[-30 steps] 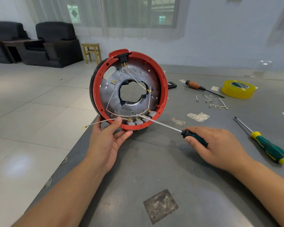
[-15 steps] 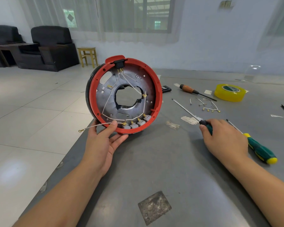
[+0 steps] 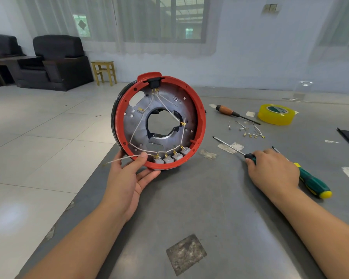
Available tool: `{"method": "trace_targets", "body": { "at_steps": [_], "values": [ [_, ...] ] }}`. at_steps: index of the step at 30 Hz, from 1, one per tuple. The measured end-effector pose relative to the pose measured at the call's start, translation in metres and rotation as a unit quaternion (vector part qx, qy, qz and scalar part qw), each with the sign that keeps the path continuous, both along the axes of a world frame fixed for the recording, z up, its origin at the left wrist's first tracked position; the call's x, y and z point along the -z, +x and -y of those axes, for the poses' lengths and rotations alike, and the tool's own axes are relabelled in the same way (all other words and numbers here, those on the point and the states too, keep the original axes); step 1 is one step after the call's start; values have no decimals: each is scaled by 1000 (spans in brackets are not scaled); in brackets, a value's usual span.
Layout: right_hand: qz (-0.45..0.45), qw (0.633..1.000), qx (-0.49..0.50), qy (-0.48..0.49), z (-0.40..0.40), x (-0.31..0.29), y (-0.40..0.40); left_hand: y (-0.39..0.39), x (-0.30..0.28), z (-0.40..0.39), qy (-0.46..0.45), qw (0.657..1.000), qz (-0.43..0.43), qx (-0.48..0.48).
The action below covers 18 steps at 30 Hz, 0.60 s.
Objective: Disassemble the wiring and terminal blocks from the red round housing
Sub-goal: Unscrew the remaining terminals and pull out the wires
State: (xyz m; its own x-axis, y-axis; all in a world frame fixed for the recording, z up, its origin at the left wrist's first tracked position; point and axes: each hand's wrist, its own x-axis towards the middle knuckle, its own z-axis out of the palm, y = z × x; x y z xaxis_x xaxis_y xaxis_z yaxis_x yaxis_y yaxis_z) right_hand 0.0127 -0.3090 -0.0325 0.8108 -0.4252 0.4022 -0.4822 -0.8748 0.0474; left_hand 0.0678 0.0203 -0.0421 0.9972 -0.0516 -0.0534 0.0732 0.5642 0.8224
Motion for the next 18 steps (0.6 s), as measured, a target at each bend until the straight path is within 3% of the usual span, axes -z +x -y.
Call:
{"method": "trace_targets", "body": {
  "at_steps": [5, 7, 11, 18],
  "values": [
    [-23, 1000, 13, -14, -2, -1, -2, 0, 1, 1, -6, 1000, -6, 2],
    [7, 1000, -8, -25, -10, -5, -5, 1, 1, 1, -11, 1000, -9, 2],
    [145, 972, -185, 0, -46, -18, -12, 0, 1, 2, -8, 1000, -7, 6],
    [186, 885, -415, 104, -142, -42, -1, -5, -2, 4, 6, 1000, 9, 14]
  ]
}}
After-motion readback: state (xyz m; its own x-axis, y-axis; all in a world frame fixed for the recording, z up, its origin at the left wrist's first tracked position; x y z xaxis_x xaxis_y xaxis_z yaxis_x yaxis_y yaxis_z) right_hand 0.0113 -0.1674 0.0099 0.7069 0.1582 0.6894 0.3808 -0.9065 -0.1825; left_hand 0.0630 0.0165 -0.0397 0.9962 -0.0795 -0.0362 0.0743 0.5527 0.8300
